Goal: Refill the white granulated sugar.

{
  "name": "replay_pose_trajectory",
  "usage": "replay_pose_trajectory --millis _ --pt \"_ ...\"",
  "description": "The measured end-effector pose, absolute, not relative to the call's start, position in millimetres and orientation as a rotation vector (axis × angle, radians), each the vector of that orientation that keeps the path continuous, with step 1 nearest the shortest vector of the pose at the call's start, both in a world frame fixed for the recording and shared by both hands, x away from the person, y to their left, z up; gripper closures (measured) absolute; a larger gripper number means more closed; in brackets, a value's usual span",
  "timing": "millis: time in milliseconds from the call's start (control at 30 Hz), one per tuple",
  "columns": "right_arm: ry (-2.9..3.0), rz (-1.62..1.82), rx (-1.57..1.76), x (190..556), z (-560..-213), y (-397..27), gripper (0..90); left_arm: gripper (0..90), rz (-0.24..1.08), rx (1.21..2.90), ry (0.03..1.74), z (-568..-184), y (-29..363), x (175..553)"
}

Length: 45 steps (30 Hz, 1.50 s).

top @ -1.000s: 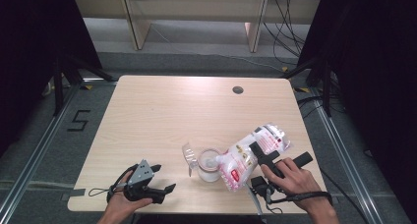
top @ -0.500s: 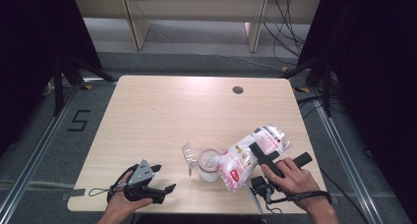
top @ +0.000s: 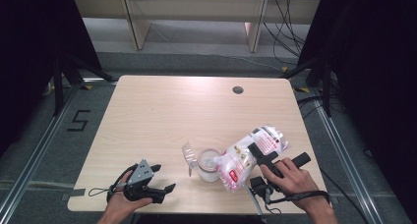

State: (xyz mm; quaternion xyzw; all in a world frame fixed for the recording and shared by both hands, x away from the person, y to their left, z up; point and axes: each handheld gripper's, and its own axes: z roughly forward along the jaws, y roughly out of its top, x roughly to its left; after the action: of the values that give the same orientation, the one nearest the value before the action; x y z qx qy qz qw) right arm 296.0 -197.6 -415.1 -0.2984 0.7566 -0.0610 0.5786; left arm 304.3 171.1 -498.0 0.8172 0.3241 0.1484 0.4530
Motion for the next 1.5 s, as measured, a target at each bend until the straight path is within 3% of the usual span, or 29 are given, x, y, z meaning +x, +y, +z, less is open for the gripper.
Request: replay_pose_trajectory --millis 1500 --pt "1.768 -0.194 -0.702 290.6 -405.0 -197.3 63.5 16.8 0.362 2.005 0.778 -497.1 170.8 304.7"
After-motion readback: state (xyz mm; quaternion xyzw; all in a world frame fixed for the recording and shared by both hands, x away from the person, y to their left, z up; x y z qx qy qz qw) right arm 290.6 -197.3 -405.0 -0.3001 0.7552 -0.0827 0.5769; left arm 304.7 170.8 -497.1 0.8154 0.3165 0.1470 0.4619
